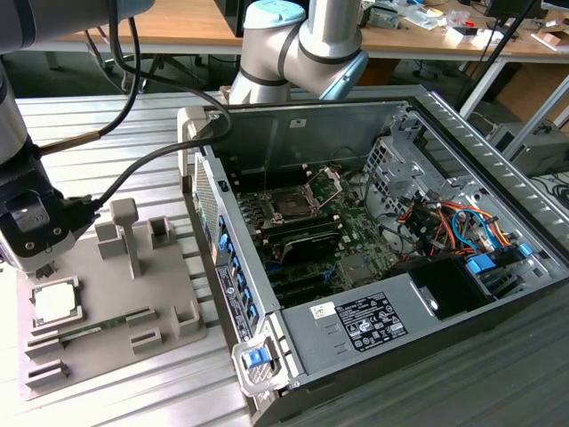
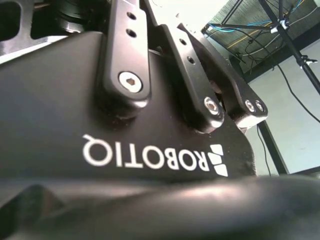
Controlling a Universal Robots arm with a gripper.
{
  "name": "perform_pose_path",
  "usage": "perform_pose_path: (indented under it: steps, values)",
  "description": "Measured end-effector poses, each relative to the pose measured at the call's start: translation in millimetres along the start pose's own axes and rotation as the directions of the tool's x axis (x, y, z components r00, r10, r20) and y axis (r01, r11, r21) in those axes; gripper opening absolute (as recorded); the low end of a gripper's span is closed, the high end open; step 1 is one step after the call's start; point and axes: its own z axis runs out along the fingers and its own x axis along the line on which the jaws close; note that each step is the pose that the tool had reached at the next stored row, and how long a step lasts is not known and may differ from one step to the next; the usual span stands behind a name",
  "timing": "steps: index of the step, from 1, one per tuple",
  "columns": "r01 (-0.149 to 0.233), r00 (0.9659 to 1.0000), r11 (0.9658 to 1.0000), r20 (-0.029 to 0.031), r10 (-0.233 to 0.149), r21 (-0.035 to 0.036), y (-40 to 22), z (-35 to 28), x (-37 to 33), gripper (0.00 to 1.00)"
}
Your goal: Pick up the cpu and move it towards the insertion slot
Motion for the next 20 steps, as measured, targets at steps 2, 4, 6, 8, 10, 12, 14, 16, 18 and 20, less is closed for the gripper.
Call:
perform_pose_path:
  steps: [2,4,6,8,10,12,14,16,18,20]
  values:
    - [0.0,1.0,1.0,-0.0001,0.0,0.0,0.0,1.0,0.0,0.11]
    - [0.0,1.0,1.0,0.0,0.0,0.0,-0.1,2.1,0.0,0.11]
    - [0.0,1.0,1.0,-0.0001,0.0,0.0,-0.1,2.5,0.0,0.11]
    - [0.0,1.0,1.0,0.0,0.0,0.0,-0.1,2.8,0.0,0.11]
    - [0.0,1.0,1.0,-0.0001,0.0,0.0,-0.1,3.0,0.0,0.11]
    - [0.0,1.0,1.0,0.0,0.0,0.0,-0.1,3.4,0.0,0.11]
    - [0.0,1.0,1.0,0.0,0.0,0.0,-0.1,3.8,0.0,0.11]
    - [0.0,1.0,1.0,-0.0001,0.0,0.0,-0.1,4.2,0.0,0.11]
    - [0.0,1.0,1.0,-0.0001,0.0,0.0,-0.2,4.4,0.0,0.11]
    - [0.0,1.0,1.0,0.0,0.0,0.0,-0.2,4.7,0.0,0.11]
